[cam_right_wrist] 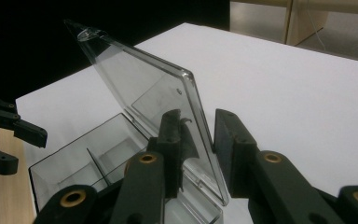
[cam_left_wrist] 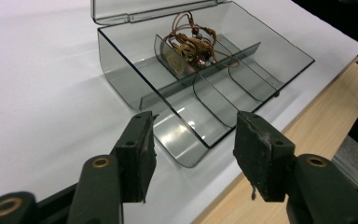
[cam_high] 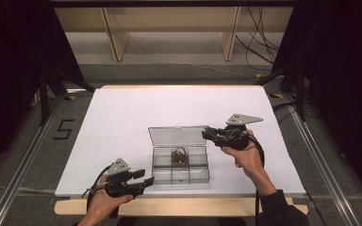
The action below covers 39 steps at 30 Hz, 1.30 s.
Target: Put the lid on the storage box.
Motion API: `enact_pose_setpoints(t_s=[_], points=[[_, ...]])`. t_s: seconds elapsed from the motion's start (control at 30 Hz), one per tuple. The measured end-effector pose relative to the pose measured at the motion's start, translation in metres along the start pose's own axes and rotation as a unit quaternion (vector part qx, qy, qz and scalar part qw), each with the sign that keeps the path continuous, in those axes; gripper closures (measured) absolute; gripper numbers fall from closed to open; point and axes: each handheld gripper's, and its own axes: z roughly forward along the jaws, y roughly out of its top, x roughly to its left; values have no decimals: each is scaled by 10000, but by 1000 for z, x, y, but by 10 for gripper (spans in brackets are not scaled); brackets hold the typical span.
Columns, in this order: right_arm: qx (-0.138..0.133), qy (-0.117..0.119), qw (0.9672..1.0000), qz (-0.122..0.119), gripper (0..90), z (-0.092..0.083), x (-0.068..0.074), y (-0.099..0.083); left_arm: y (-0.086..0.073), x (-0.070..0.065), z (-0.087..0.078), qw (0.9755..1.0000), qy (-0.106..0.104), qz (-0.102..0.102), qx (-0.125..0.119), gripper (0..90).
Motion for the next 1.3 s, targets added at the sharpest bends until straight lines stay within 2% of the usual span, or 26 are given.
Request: enact_pose_setpoints(t_s=[0.03, 0.07, 0.1, 0.2, 0.27, 0.3, 0.33, 0.37, 0.43, 0.47, 0.5, 0.57, 0.6, 0.63, 0.67, 0.7, 0.73, 0.8, 0.83, 0.87, 0.9, 0.93, 1.03, 1.17, 1.23, 1.3], points=[[21, -4, 10000, -34, 725, -1, 0, 0, -1, -1, 0, 10000, 32, 16, 20, 456], [-7, -87, 9998, -179, 724, -1, -1, 0, -2, -2, 0, 10000, 38, 31, 9, 445], [14, 6, 9999, -104, 723, -1, 1, 0, -3, -4, 0, 10000, 59, 31, 5, 436], [56, -20, 9999, -86, 717, -2, 4, -1, -6, -4, 1, 9999, 47, 141, 86, 412], [51, -44, 9999, -149, 715, -3, 5, -1, -9, -5, 2, 9998, 59, 147, 84, 399], [36, -96, 9996, -278, 712, -3, 4, -1, -10, -6, 2, 9999, 83, 94, 107, 389], [47, -105, 9994, -312, 709, -4, 5, -1, -10, -5, 2, 9996, 95, 199, 155, 383], [63, -33, 9999, -135, 708, -4, 8, -2, -10, -6, 2, 9997, 108, 157, 153, 382], [56, -23, 9999, -141, 704, -5, 10, -2, -11, -7, 1, 9997, 134, 106, 162, 377], [53, -55, 9997, -253, 702, -6, 9, -2, -11, -7, 1, 9998, 150, 84, 88, 374], [57, -119, 9992, -371, 700, -7, 8, -1, -11, -6, 0, 9996, 141, 207, 140, 372], [71, -60, 9996, -285, 697, -7, 11, -2, -11, -6, 0, 9997, 125, 179, 125, 370], [-11, -130, 9991, -409, 695, -6, 10, -2, -12, -7, 0, 9997, 150, 157, 133, 367], [73, -96, 9998, -184, 693, -7, 14, -3, -12, -7, 0, 9997, 134, 175, 139, 366], [109, -21, 9998, -191, 691, -8, 14, -3, -13, -7, 0, 9997, 121, 181, 130, 365], [133, -71, 9996, -243, 689, -9, 14, -3, -13, -7, 0, 9997, 122, 174, 101, 363], [114, -43, 9995, -302, 687, -8, 13, -3, -13, -6, -1, 9993, 122, 271, 206, 362], [85, -26, 9993, -350, 682, -8, 13, -3, -13, -6, -1, 9994, 168, 261, 165, 357], [80, -54, 9993, -351, 680, -8, 14, -3, -13, -9, -1, 9997, 163, 116, 118, 356], [131, -33, 9997, -221, 680, -9, 17, -4, -14, -9, -1, 9997, 179, 124, 96, 354], [110, -98, 9996, -233, 679, -10, 17, -4, -14, -8, -2, 9996, 185, 160, 107, 354], [110, -47, 9996, -243, 678, -10, 18, -4, -14, -8, -2, 9997, 192, 148, 87, 352], [71, -144, 9988, -469, 675, -11, 19, -4, -15, -7, -2, 9994, 147, 246, 173, 342], [172, -88, 9994, -288, 668, -14, 25, -4, -16, -8, 0, 9995, 198, 216, 142, 324], [60, -36, 9984, -556, 666, -13, 23, -4, -16, -8, -1, 9993, 213, 256, 175, 318], [51, -98, 9983, -575, 664, -15, 25, -4, -17, -9, -1, 9995, 193, 195, 144, 315]])
